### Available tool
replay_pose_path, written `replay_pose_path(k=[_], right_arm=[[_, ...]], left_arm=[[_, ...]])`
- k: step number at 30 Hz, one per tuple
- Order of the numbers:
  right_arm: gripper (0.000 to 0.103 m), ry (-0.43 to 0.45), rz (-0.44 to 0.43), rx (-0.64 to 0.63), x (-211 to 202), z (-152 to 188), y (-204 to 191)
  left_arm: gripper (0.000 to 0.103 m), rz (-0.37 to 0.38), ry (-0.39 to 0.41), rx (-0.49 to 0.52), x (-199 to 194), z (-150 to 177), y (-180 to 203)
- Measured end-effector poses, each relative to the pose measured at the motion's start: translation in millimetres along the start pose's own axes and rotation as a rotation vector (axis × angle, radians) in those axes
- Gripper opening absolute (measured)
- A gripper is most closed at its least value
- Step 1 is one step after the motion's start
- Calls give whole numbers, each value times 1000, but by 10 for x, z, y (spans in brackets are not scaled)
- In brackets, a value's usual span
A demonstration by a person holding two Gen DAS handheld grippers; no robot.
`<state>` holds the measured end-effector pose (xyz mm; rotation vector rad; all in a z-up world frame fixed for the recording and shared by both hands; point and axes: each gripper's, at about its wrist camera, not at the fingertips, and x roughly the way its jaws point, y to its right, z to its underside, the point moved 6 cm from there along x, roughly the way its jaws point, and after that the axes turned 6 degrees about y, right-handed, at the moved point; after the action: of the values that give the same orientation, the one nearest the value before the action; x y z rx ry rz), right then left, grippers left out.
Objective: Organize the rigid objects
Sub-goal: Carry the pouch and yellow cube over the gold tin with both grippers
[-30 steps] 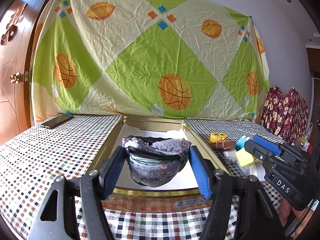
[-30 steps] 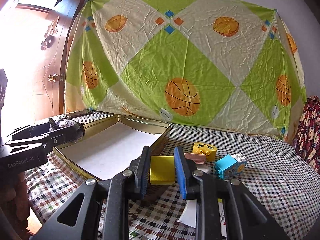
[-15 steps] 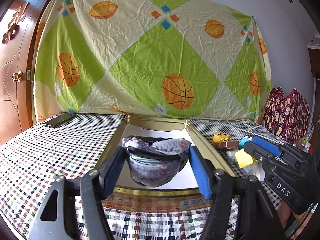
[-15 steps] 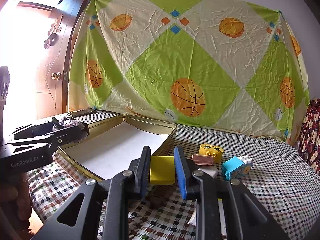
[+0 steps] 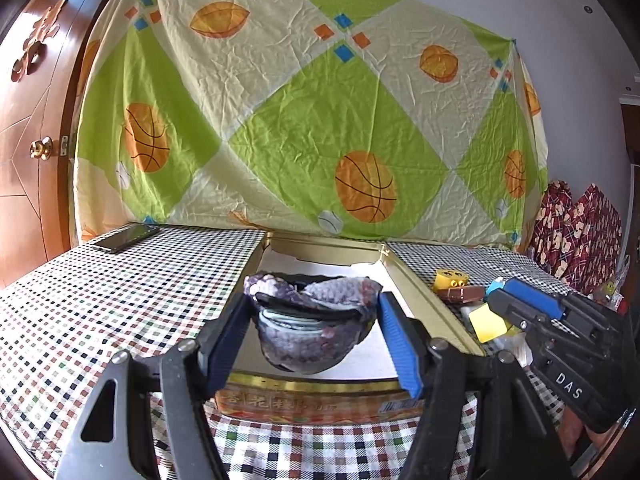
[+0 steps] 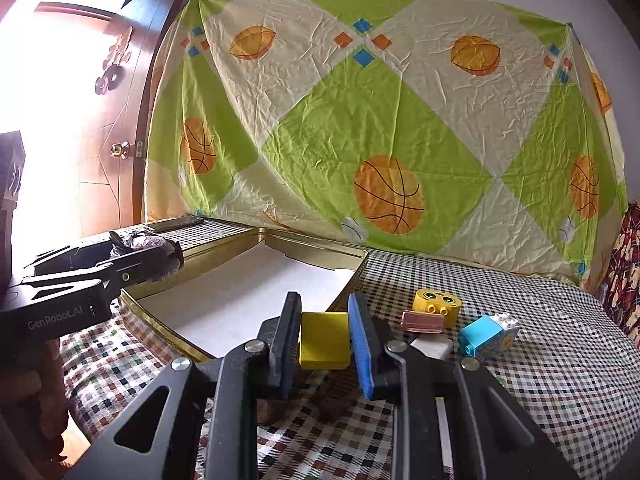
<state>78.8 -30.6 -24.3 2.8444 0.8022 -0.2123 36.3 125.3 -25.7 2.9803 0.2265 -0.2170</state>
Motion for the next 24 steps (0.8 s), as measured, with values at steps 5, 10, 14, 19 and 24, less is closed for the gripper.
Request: replay_pose_path(k=[5,10,14,19,24], right_arm=[[27,1,-16,-3,17,-15,-66],[27,-9,-46,-10,50,-31,-138],[24,-32,-63,-16,101,-30,-177],[21,-61,-92,6,-11,-11,-54],[23,-127,-104,32,-222,108,52]], left_arm=[[66,-5,6,-5,-17,-15,-59],[66,8,3,-10,-5,-29,-67],[66,19,-3,-19,9,-58,-85],[66,4,7,-17,-10,-78,-116],[66,-3,15,-10,-76,-56,-89]])
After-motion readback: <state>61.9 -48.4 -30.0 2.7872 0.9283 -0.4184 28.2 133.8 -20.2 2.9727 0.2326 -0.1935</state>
